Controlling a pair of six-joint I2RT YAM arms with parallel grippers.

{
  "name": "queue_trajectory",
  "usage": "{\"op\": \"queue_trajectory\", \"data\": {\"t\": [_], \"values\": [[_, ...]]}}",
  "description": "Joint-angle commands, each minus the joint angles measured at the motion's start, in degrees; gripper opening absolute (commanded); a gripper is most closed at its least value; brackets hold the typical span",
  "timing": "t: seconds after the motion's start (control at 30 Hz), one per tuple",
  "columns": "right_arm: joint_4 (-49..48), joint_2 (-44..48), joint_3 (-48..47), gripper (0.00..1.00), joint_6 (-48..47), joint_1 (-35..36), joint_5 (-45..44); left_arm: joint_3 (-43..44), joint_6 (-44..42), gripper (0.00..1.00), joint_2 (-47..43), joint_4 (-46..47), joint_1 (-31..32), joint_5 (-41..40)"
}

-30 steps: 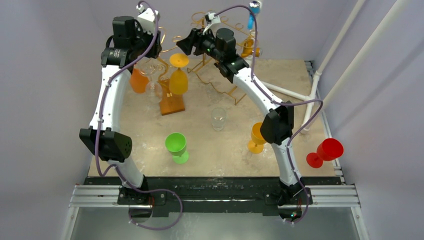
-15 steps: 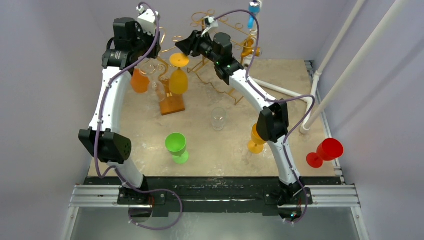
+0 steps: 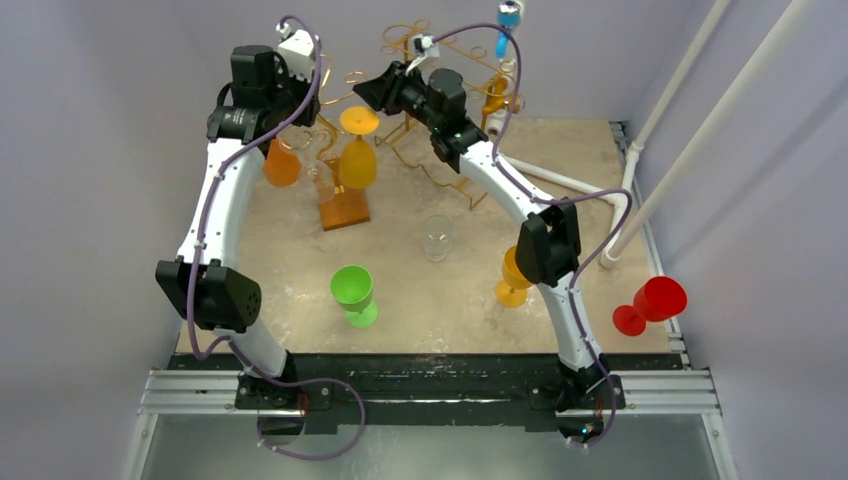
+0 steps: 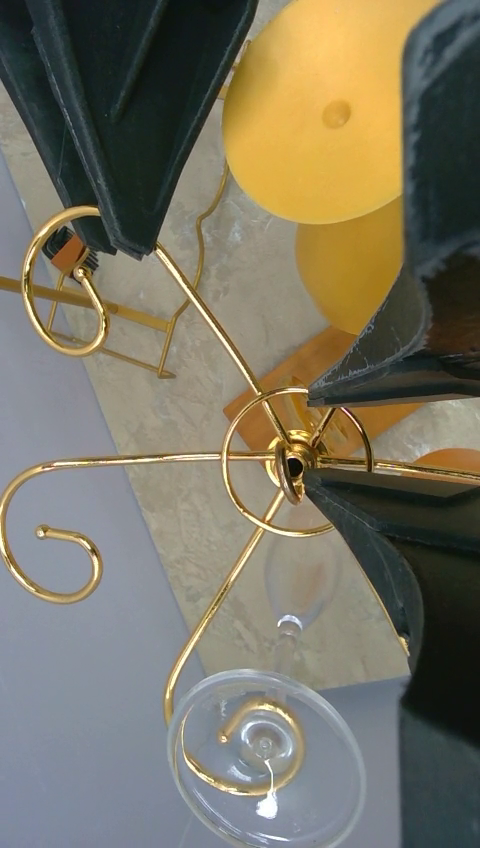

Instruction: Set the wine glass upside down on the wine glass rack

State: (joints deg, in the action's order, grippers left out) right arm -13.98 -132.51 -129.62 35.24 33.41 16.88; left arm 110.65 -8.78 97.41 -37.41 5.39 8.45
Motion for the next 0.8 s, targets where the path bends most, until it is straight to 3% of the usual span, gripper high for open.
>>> {"op": "queue_trajectory", "data": {"t": [0.0, 0.23, 0.77], "values": [[0.4, 4.6, 2.4, 0.22, -2.4, 1.0, -2.0, 1.8, 0.1, 0.32, 1.0, 0.4, 0.3, -0.6], [2.1, 8.1, 6.2, 0.13, -3.4, 2.4, -4.7, 6.4, 0.3, 0.31, 3.3, -0.8, 0.2, -1.0], [6.0, 13.0, 13.1, 0.07, -3.8, 6.9, -8.2, 10.7, -0.4, 0.28, 6.4, -2.4, 0.2, -0.9]]}}
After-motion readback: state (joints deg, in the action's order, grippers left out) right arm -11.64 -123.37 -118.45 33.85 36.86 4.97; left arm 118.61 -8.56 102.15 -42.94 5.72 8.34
